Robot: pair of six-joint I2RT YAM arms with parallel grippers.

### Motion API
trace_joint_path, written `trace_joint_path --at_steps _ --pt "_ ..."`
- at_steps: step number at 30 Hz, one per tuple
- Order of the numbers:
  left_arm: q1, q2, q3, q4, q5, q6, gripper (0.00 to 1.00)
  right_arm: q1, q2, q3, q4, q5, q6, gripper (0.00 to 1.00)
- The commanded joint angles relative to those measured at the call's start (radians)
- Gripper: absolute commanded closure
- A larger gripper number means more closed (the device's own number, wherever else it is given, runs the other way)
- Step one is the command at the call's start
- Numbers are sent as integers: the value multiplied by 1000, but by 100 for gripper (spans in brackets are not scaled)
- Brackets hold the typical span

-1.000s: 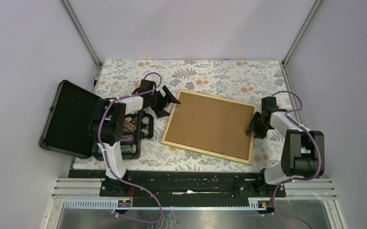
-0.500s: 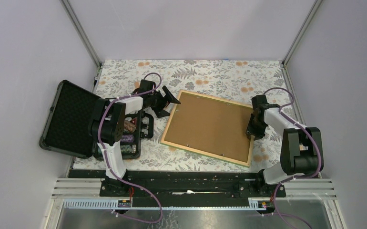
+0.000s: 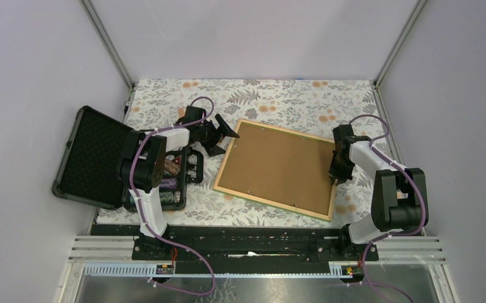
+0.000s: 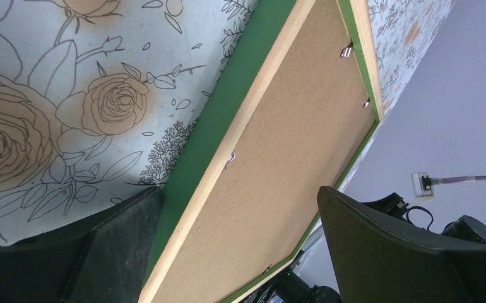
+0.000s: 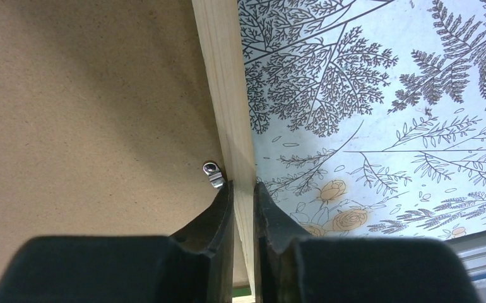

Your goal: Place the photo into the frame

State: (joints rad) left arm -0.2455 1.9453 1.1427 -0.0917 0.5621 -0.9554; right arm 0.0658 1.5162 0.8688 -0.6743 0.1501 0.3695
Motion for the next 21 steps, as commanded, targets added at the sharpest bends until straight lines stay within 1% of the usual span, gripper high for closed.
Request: trace_joint_path --at_steps 1,3,4,5,7,11,14,16,19,21 --pt "-7 -13 -27 -11 10 -1 1 7 -61 43 -11 -52 36 81" --pt "-6 -13 -27 -8 20 -7 1 8 -120 52 -24 -45 34 75" --pt "-5 -13 -27 -7 22 -9 1 8 -144 53 -25 -47 29 70" --pt "-5 -13 -27 -4 24 -9 1 7 -158 50 -22 -46 27 64" --pt "-3 -14 -30 -3 22 -9 1 8 -154 39 -10 -56 16 58" --pt "-1 -10 -33 -3 19 -7 1 8 -82 34 -15 -75 0 54" --pt "-1 -3 -31 -3 24 -11 1 7 -60 22 -5 -75 -1 50" --pt "-1 -2 -31 -2 25 -12 1 8 -47 17 -5 -69 -1 49" --pt "-1 -1 -31 0 27 -11 1 8 -31 12 1 -64 0 50" --pt "0 0 -31 0 27 -13 1 8 -22 10 6 -61 2 53"
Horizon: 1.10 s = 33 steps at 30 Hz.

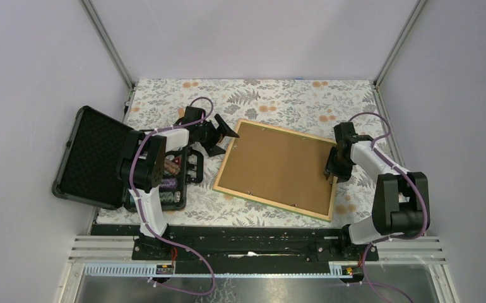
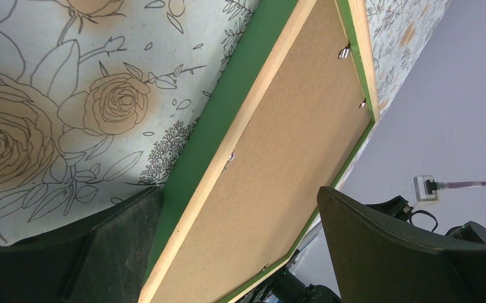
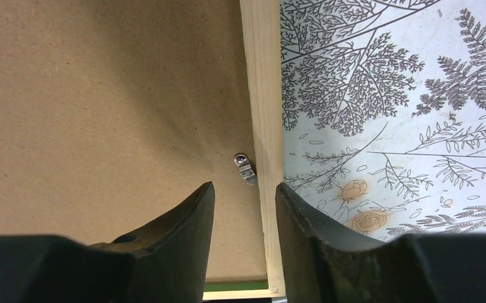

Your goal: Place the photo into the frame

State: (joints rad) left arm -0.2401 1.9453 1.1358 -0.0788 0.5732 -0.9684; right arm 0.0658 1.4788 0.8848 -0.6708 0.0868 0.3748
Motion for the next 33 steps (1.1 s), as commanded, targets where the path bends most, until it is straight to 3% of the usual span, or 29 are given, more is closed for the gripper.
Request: trace_joint_path --at_steps 1,16,26,33 --pt "-5 0 -25 -13 17 1 1 8 18 -6 5 1 -1 55" --pt "1 3 -36 5 31 -16 1 7 66 5 -18 68 2 71" --pt "2 4 -35 5 34 -17 1 7 23 19 -57 147 8 59" --pt "2 2 -36 5 34 -17 1 8 48 11 -42 91 1 57"
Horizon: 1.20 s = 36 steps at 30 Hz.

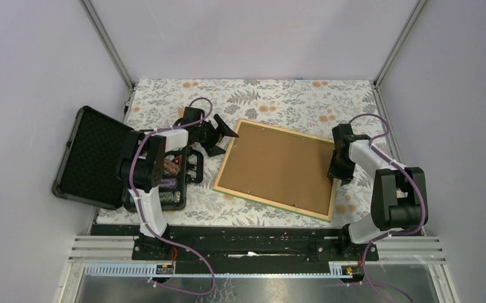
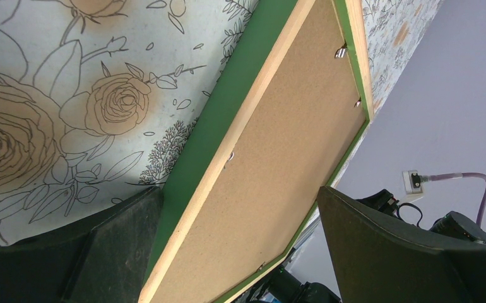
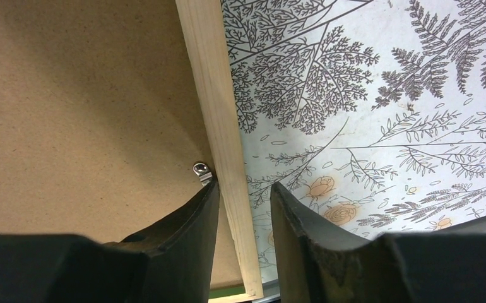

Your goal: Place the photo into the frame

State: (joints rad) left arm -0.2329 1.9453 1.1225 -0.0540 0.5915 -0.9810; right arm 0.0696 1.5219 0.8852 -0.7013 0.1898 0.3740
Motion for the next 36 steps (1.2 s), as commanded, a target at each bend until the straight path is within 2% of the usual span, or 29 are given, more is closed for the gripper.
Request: trace_joint_path --at_steps 1,8,18,23,28,30,34,36 --pt "-4 2 -23 -20 15 -4 1 4 9 8 -5 -25 4 57" --pt "-5 3 -28 -9 22 -12 1 4 25 1 22 -42 9 56" --pt "-5 5 -31 -7 24 -15 1 4 91 8 52 -20 19 60" --pt "-5 4 -30 -7 25 -16 1 3 114 17 50 0 28 67" --pt "-5 4 -31 -8 27 -16 1 4 145 -12 88 -56 28 76" --pt "-5 4 -30 -7 28 -16 1 4 159 -17 98 -53 31 81" --pt "-5 7 -31 -7 30 -18 1 3 135 -9 104 -29 35 99" --pt "-3 6 -31 -7 30 -18 1 3 107 1 103 -22 33 100"
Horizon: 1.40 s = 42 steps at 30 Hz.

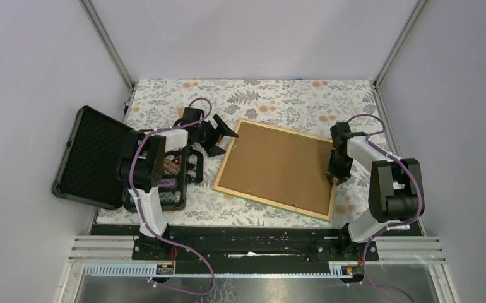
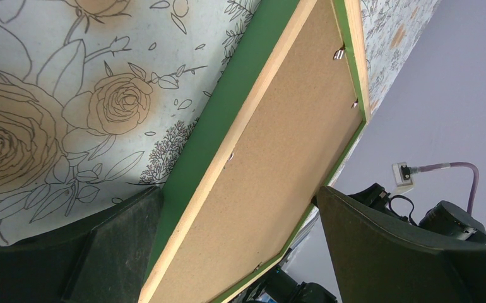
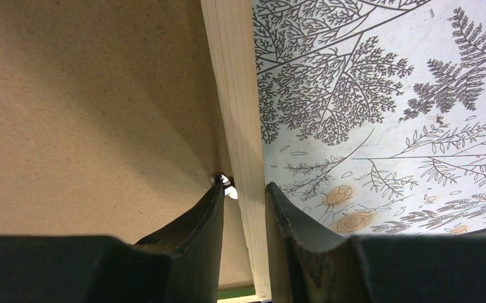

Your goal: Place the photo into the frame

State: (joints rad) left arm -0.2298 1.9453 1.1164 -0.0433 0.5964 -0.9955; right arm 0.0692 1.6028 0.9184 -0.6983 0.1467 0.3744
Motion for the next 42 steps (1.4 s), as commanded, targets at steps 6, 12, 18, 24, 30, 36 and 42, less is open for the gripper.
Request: trace_joint_path --at_steps 6,12,18,24,30,36,42 --pt "-6 3 -25 -17 22 -4 1 4 -10 10 113 -49 10 71" --pt "-8 5 -30 -17 24 -4 1 -9 6 14 200 -124 36 33" --pt "-46 -19 -63 -7 13 5 1 -12 111 113 265 -208 51 30" --pt "-146 -121 -203 -14 -26 10 1 -12 314 366 282 -273 6 28" --pt "-329 -357 -430 61 -39 -20 1 -8 526 655 284 -447 0 23" --pt "-492 -659 -502 -54 -208 49 1 7 558 860 154 -473 -16 19" --pt "-464 -803 -314 -303 -385 263 1 6 308 709 68 -207 -5 16"
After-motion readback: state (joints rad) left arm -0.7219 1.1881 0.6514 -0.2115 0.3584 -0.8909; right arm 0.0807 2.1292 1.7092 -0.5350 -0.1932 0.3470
